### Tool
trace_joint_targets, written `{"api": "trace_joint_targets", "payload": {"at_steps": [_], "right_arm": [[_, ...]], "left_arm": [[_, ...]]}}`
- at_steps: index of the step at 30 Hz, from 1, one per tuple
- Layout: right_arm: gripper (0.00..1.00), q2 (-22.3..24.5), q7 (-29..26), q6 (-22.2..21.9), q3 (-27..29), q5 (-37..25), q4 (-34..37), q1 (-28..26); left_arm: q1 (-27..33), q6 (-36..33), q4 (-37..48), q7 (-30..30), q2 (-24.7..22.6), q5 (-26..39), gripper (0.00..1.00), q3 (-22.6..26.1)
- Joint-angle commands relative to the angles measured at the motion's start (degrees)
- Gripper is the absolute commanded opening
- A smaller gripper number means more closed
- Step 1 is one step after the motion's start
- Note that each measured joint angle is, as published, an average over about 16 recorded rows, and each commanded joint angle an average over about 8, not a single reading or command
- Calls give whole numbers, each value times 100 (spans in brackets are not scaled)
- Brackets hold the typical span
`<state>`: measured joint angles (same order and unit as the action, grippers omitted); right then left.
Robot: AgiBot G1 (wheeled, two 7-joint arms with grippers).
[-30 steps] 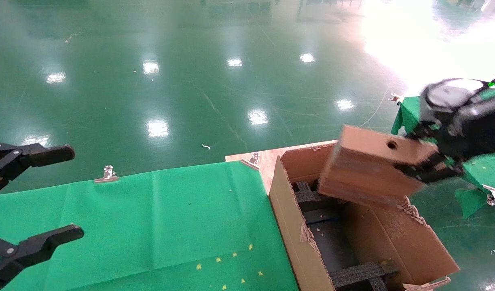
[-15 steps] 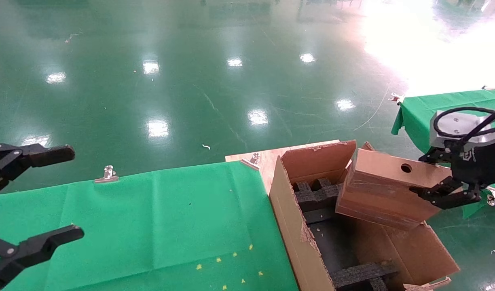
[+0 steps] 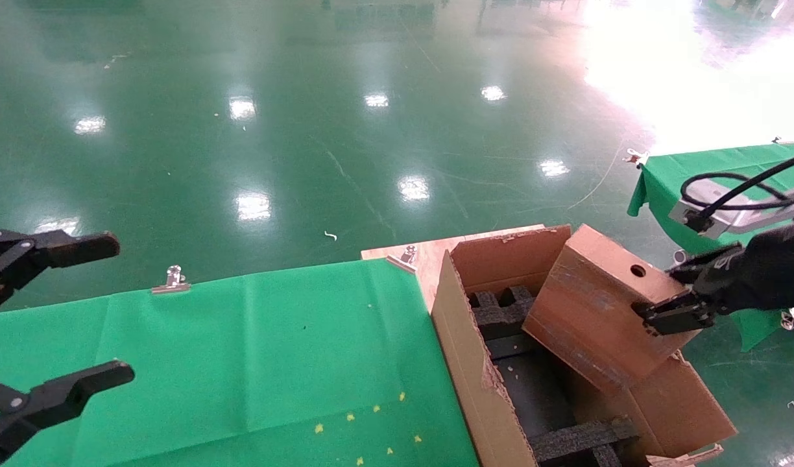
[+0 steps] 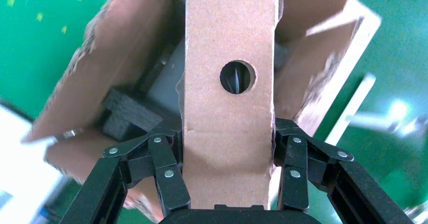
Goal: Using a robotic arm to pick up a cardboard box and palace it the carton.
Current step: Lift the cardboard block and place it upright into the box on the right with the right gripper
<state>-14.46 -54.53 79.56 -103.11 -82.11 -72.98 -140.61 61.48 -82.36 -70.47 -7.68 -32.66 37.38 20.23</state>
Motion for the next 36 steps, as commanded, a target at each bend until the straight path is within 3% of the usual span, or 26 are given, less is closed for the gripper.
{"api": "trace_joint_targets", "payload": {"at_steps": [1,7,21,29,36], "right_arm": [[0,140,-688,-209,-69,-182,-269,70],[0,311,-1722,-468,-141,-370,-478,164],[0,304,-1838,-569,-150,-309,-375,215],[0,245,-2698,-1148,-322,-619,-448,507],[0,116,-3105,-1478,-489,-908,-483,764]], "left_arm": [[0,0,0,0,0,0,100,0],[0,0,1,0,0,0,100,0],[-1,1,2,0,1,-1,100,0],[-1,1,2,0,1,-1,100,0],[-1,1,2,0,1,-1,100,0]]}}
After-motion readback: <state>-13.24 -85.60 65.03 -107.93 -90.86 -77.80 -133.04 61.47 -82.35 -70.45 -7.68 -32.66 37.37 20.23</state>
